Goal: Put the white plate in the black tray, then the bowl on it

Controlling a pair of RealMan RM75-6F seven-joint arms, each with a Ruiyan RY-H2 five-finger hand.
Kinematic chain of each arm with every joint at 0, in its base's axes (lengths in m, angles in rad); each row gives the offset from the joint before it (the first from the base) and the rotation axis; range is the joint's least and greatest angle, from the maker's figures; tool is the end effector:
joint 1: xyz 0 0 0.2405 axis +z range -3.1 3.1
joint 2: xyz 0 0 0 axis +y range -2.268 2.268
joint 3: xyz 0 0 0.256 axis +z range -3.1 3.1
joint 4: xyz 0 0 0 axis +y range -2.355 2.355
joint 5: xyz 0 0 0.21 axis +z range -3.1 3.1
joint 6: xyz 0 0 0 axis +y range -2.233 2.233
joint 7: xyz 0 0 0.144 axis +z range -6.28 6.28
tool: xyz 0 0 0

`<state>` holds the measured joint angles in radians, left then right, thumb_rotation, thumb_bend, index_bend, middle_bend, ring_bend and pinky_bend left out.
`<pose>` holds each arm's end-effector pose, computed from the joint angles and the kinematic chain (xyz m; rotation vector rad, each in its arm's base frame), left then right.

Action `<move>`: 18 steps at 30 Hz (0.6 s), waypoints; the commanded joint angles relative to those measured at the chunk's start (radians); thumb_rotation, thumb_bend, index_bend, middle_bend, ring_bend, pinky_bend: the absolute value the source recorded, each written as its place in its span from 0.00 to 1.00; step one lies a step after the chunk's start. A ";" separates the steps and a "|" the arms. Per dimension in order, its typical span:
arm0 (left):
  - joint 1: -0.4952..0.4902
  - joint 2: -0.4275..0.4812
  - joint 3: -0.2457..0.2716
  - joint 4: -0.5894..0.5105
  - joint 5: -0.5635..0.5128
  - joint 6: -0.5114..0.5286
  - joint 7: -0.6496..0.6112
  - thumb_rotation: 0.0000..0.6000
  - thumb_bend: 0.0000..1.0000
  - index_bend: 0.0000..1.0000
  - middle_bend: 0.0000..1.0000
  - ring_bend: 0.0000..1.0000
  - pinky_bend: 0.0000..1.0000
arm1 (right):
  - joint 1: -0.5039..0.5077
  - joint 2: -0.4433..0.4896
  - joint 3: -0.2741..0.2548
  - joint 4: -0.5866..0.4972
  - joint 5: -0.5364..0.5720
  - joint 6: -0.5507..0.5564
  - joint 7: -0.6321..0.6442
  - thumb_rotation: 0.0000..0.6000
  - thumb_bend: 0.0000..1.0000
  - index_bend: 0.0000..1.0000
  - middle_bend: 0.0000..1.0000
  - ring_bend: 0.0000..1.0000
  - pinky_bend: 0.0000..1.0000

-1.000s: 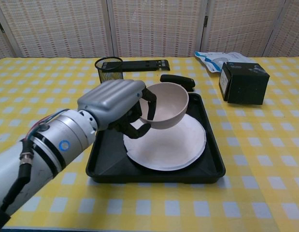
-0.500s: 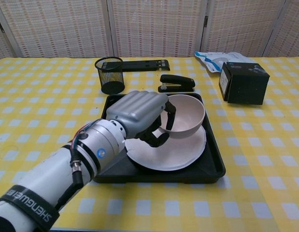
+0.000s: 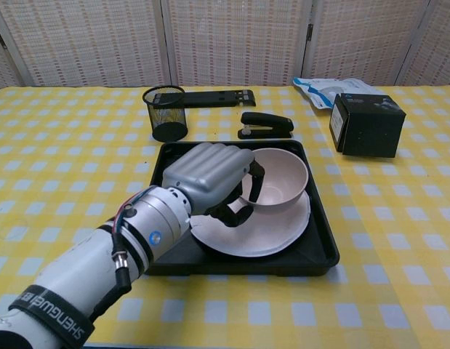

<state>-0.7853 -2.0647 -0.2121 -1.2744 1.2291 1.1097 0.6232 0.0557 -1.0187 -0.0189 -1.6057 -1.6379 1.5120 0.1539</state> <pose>-0.0407 0.2829 -0.1306 -1.9348 -0.7627 -1.0995 -0.3108 -0.1568 0.1778 1.4896 -0.9465 0.9546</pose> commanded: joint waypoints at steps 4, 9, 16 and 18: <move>0.003 0.009 0.005 0.007 0.002 -0.003 0.003 1.00 0.66 0.69 1.00 1.00 1.00 | 0.001 -0.004 0.001 -0.003 0.003 -0.003 -0.013 1.00 0.34 0.00 0.00 0.00 0.00; 0.004 0.016 0.008 0.013 -0.003 -0.013 0.008 1.00 0.66 0.69 1.00 1.00 1.00 | 0.002 -0.004 0.002 -0.005 0.004 -0.007 -0.017 1.00 0.34 0.00 0.00 0.00 0.00; 0.010 0.033 0.009 0.001 -0.011 -0.018 0.009 1.00 0.66 0.67 1.00 1.00 1.00 | 0.006 -0.006 0.003 -0.008 0.009 -0.018 -0.026 1.00 0.34 0.00 0.00 0.00 0.00; 0.011 0.038 0.009 -0.004 -0.012 -0.020 0.007 1.00 0.66 0.64 1.00 1.00 1.00 | 0.007 -0.007 0.002 -0.009 0.010 -0.020 -0.029 1.00 0.34 0.00 0.00 0.00 0.00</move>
<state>-0.7749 -2.0275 -0.2036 -1.2775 1.2174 1.0904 0.6310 0.0623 -1.0255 -0.0164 -1.6144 -1.6284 1.4922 0.1248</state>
